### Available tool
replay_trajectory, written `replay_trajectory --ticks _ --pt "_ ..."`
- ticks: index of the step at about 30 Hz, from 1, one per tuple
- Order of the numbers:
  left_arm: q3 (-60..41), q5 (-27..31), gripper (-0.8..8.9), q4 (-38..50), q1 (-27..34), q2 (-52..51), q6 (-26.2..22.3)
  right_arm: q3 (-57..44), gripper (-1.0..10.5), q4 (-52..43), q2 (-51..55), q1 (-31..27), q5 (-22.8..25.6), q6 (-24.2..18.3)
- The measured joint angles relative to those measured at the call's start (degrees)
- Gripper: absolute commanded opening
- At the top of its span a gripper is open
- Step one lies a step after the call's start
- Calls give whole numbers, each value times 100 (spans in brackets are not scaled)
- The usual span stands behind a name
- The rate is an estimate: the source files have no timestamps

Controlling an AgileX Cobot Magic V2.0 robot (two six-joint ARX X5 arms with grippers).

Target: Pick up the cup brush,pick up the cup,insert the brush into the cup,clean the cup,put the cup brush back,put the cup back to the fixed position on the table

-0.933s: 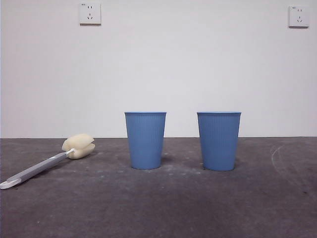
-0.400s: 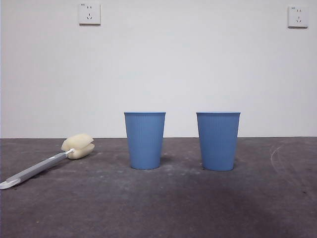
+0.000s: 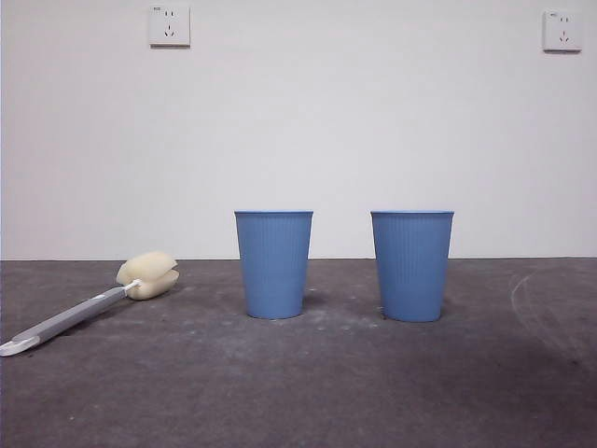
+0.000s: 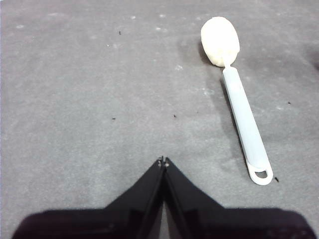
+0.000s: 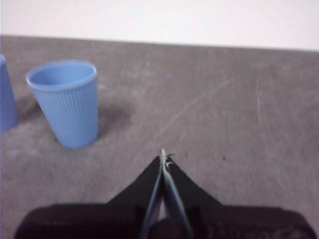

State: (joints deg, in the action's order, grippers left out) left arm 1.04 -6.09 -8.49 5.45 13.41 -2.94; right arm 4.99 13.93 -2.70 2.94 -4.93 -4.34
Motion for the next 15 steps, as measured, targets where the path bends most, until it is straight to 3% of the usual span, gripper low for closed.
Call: replay_trajectory --ticks 15 --pt "0 0 -3 28 0 72 0 -256 1 -20 208 0 50 -15"
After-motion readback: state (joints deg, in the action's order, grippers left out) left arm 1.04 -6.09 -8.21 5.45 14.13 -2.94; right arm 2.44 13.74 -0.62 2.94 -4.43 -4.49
